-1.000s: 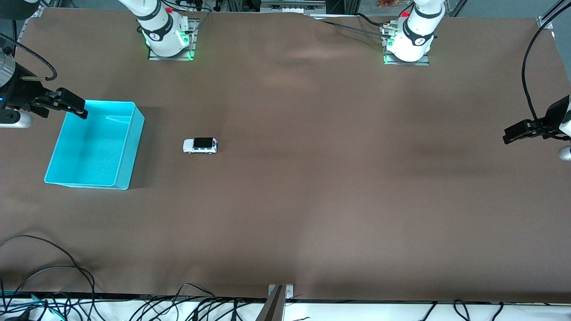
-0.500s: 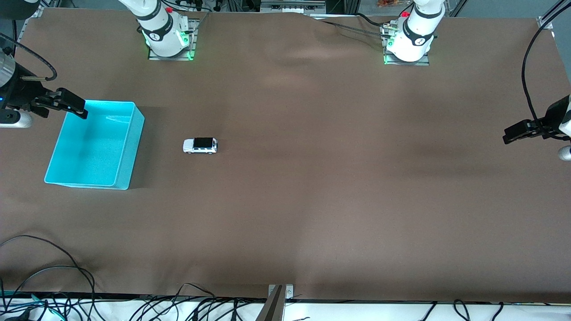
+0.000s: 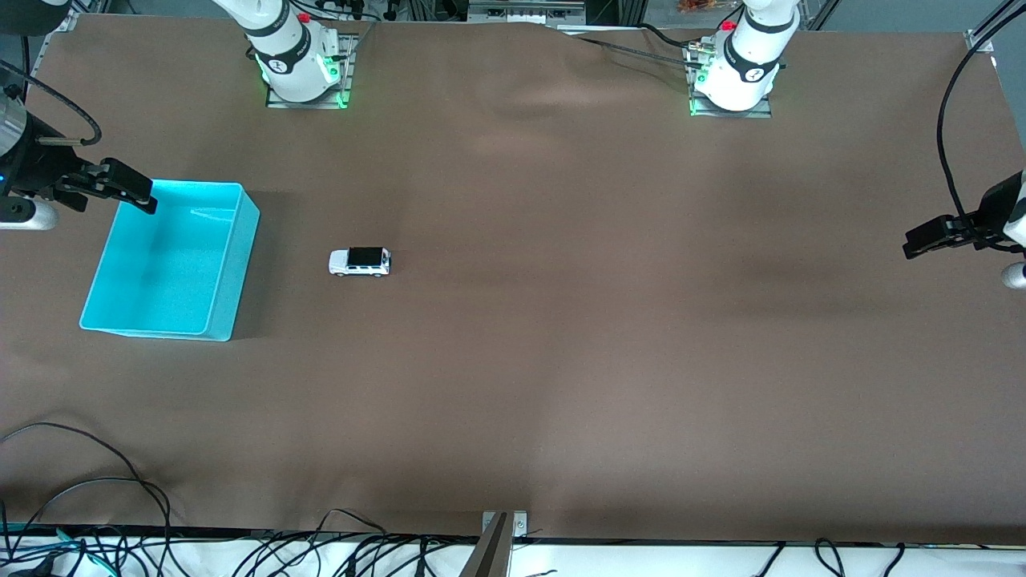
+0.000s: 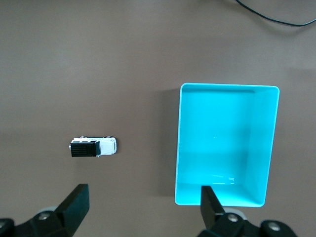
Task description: Wind and store white jeep toy
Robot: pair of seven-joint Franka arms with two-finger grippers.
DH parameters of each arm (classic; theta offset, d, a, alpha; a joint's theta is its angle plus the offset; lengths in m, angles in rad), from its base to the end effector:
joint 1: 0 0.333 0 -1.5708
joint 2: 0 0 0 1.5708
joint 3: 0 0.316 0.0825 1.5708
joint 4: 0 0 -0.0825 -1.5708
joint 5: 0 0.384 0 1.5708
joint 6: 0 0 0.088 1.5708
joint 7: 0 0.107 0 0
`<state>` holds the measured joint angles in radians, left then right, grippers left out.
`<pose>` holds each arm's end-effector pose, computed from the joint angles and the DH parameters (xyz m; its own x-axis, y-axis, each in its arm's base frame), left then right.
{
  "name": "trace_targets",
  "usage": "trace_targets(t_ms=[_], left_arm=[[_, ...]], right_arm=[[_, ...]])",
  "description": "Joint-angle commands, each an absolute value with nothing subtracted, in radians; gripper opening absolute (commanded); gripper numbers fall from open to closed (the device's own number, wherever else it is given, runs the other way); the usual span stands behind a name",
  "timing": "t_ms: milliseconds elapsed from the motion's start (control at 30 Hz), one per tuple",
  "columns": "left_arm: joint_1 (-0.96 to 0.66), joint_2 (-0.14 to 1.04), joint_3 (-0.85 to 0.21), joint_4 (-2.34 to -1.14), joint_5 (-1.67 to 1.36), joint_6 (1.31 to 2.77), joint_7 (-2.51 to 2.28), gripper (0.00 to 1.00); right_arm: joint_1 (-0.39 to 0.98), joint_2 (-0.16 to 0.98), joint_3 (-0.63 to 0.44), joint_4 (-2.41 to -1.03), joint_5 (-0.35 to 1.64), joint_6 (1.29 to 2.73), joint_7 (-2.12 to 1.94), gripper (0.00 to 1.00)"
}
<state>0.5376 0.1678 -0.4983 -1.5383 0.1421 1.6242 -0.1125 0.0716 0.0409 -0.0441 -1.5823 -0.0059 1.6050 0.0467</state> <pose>0.5983 0.0596 0.5581 0.9880 0.1444 -0.0542 0.1407 -0.9877 -0.0677 0.5690 0.0155 0.5991 0.9997 -0.0190 -0.0178 -0.0188 -0.9998 0.0085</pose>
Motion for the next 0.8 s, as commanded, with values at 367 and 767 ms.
trace_targets(t_ms=[367,767], left_arm=[[0.545,0.17,-0.505,-1.529,0.12,1.608,-0.097,1.0],[0.545,0.173,-0.505,-1.529,0.12,1.608,-0.095,1.0]], right_arm=[[0.075,0.037,-0.038,-1.568,-0.025,1.588,0.09,1.0],[0.077,0.034,-0.04,-1.569,-0.014,1.568,0.098,1.0]])
